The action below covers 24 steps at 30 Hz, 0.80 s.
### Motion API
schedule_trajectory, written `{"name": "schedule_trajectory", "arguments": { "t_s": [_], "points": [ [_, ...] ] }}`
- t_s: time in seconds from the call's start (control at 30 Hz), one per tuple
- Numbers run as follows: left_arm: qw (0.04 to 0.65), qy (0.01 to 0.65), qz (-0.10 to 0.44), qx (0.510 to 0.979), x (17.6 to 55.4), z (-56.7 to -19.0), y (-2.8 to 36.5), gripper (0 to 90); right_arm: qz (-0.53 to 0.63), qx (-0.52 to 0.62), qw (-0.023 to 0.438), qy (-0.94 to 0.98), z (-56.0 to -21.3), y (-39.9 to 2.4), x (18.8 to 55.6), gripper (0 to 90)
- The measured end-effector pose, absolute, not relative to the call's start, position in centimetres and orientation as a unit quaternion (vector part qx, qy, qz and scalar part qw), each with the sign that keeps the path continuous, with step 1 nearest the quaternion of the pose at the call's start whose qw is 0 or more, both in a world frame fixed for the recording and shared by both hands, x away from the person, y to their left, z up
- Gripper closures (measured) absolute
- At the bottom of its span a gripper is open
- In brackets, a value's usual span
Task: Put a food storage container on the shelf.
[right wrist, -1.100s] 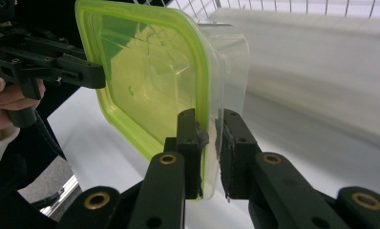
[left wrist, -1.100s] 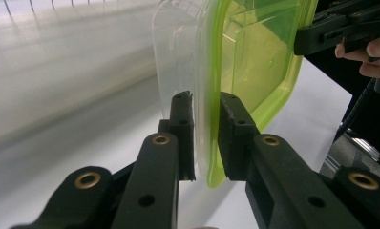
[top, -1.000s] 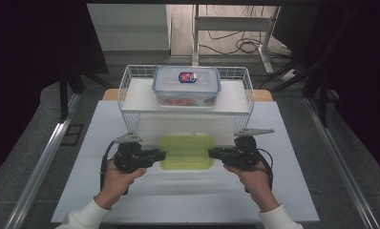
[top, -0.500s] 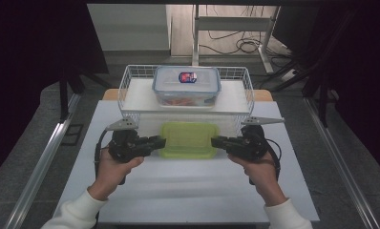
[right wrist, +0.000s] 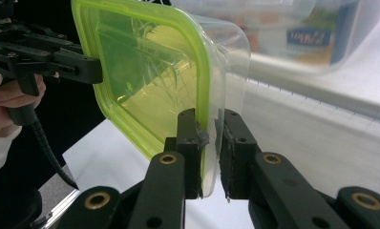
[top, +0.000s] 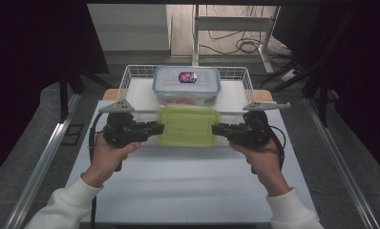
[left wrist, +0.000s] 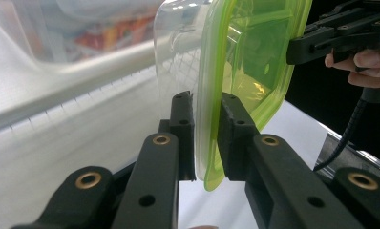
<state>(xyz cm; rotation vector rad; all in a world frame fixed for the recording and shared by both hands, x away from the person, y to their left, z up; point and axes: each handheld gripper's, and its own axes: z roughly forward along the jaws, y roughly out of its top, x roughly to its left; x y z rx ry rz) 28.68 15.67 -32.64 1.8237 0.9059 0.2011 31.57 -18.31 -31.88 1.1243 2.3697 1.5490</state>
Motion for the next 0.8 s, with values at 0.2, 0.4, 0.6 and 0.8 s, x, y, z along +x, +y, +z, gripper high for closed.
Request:
{"name": "schedule_trajectory", "arguments": {
  "t_s": [0.2,0.4,0.6,0.8],
  "points": [
    [0.522,0.374,0.084,0.761,29.4,-31.0,15.7,78.9,0.511,0.366,0.056,0.776,-30.0,-18.3,32.0,80.0],
    [0.526,0.374,0.092,0.758,30.3,-29.3,15.6,78.9,0.51,0.366,0.069,0.775,-28.1,-18.2,32.9,80.1],
    [0.524,0.371,0.095,0.76,32.1,-27.7,15.6,79.1,0.509,0.368,0.075,0.774,-26.4,-18.1,34.1,80.1],
    [0.52,0.374,0.086,0.763,34.4,-26.3,15.7,79.2,0.51,0.377,0.069,0.77,-25.1,-18.0,36.1,80.0]
  ]
}}
